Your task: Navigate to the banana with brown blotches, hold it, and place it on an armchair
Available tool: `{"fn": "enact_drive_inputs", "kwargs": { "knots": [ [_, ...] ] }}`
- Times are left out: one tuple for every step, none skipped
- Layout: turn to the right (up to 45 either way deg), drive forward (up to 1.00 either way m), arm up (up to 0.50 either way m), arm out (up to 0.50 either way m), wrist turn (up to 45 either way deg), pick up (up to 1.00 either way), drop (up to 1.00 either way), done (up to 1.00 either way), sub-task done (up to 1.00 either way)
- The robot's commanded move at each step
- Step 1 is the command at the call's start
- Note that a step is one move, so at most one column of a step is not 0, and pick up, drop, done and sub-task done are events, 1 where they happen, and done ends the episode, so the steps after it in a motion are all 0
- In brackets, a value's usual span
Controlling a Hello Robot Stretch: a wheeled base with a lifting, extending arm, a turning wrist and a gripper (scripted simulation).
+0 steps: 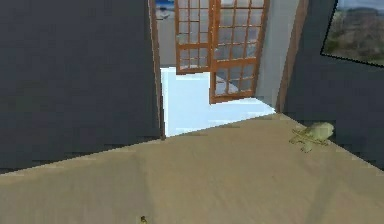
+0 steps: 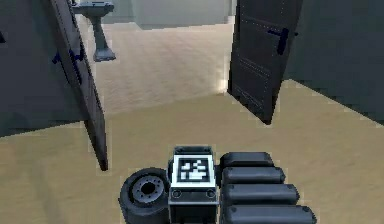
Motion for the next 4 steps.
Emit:
{"fn": "enact_drive_inputs", "kwargs": {
  "knots": [
    [0.0, 1.00, 0.00, 0.00, 0.0, 0.00, 0.00, 0.00, 0.00],
    [-3.0, 0.00, 0.00, 0.00, 0.0, 0.00, 0.00, 0.00, 0.00],
    [24.0, 0.00, 0.00, 0.00, 0.0, 0.00, 0.00, 0.00, 0.00],
    [0.0, 0.80, 0.00, 0.00, 0.0, 0.00, 0.00, 0.00, 0.00]
  ]
}}
